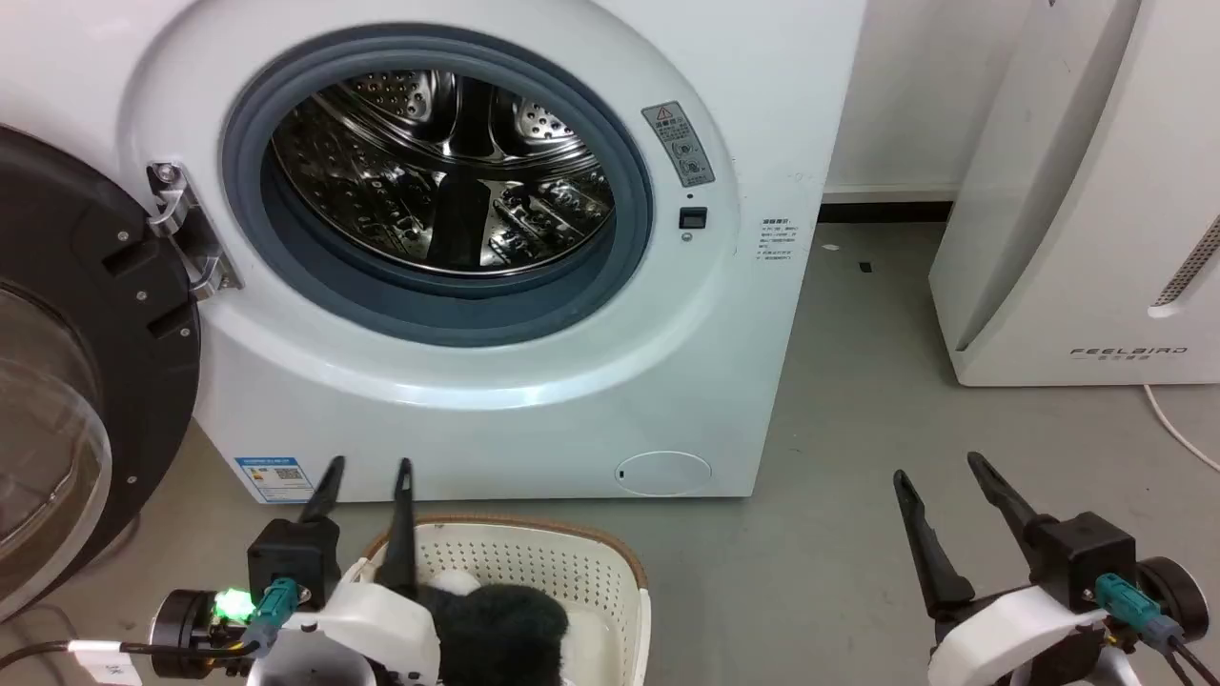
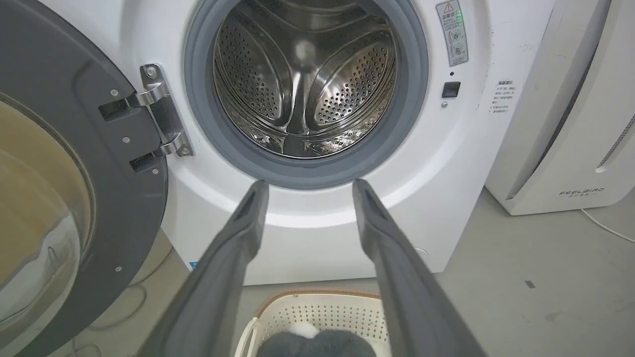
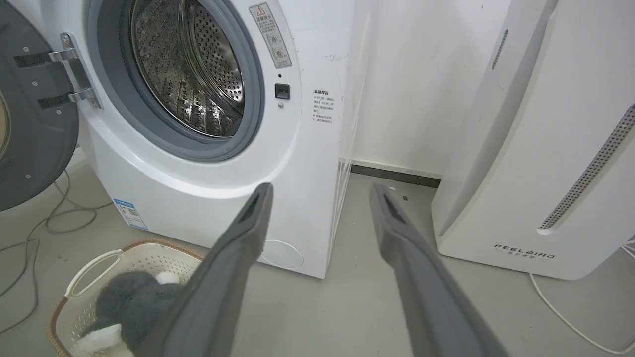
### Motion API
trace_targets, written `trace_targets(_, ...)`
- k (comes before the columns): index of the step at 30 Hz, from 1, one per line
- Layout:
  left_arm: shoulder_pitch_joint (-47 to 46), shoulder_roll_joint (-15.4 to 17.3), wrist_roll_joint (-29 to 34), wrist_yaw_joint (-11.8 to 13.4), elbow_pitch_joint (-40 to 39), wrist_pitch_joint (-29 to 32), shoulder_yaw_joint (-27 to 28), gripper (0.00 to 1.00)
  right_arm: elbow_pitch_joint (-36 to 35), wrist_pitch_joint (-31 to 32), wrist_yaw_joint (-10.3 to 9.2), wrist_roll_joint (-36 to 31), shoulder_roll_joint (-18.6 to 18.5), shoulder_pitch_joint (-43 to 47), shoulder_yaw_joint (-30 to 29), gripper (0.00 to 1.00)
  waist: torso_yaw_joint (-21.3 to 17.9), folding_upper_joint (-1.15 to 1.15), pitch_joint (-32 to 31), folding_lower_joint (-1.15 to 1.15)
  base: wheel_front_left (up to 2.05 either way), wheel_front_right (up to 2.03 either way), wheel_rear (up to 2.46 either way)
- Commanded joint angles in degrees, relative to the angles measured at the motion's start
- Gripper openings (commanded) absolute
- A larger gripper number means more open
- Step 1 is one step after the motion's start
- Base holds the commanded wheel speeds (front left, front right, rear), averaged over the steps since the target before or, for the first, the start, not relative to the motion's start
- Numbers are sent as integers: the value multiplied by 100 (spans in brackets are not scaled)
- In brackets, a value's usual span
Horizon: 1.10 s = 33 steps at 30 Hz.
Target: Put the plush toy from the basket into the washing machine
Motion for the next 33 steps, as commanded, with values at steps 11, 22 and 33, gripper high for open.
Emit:
trace_targets(11, 13, 0, -127, 48, 68, -164, -79, 100, -21, -161, -1, 97, 0, 16, -56, 100, -17, 0, 85, 0, 0, 0, 0)
trace_targets(22, -92, 0, -233, 49, 370, -296, -178, 100, -82, -292, -1, 208, 0, -22, -77, 100, -67, 0, 303, 0, 0, 0, 0)
trace_targets(33, -405, 13, -320, 14, 967, -428, -264, 100, -184, -423, -2, 274, 0, -114, -110, 100, -153, 0, 674, 0, 0, 0, 0)
